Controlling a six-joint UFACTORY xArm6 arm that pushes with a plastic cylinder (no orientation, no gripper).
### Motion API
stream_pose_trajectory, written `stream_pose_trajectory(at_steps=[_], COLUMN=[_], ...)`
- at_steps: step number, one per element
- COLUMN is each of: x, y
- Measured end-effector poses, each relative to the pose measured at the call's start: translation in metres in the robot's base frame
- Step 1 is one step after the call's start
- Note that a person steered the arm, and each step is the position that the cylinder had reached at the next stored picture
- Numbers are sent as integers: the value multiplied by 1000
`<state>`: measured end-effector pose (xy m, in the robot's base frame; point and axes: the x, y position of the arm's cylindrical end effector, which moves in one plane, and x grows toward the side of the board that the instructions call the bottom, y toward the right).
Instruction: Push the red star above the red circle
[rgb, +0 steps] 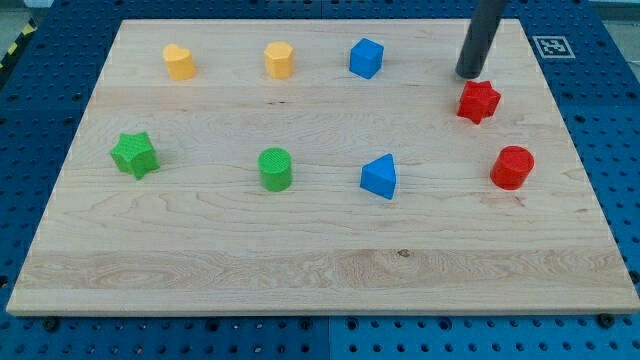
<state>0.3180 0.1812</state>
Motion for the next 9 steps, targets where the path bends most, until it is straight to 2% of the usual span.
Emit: stream_pose_trajectory(at_steps=[2, 3, 4, 5, 6, 7, 8, 9], x=[91, 100, 61, 21, 13, 32, 78, 101], y=[-20, -36, -51, -40, -5, 4, 4, 4])
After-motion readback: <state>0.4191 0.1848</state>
